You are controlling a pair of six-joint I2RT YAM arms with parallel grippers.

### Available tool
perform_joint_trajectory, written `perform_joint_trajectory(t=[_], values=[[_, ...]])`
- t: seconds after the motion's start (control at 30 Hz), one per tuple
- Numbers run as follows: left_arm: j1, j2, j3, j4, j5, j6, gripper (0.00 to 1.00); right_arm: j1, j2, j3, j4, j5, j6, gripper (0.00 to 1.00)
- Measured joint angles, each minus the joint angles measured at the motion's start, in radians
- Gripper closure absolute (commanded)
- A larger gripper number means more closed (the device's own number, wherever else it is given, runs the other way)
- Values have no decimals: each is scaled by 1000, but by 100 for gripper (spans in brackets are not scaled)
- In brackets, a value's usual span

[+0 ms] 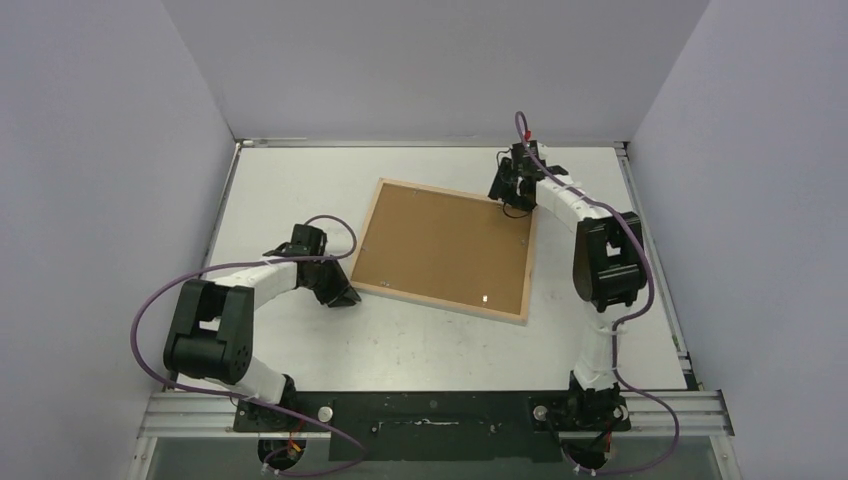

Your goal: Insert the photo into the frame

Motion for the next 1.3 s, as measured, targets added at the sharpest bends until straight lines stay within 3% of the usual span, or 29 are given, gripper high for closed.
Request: perform_joint_trajectory(t=[0.33, 0.73, 0.83, 1.13, 1.3], values=[[-59, 43, 31, 45, -18, -79, 81, -64, 335, 345, -12, -41, -61, 40], [-37, 143, 154, -16, -21, -82, 80, -75, 343, 371, -130, -134, -145, 40], [6, 180, 196, -31, -4, -65, 81, -86, 295, 289, -114, -148, -131, 40], [105, 326, 382, -70, 32, 27, 85, -72, -26, -174, -137, -138, -27, 41], [123, 329, 394, -79, 9, 48, 86, -33, -113, -224, -170, -96, -7, 39]])
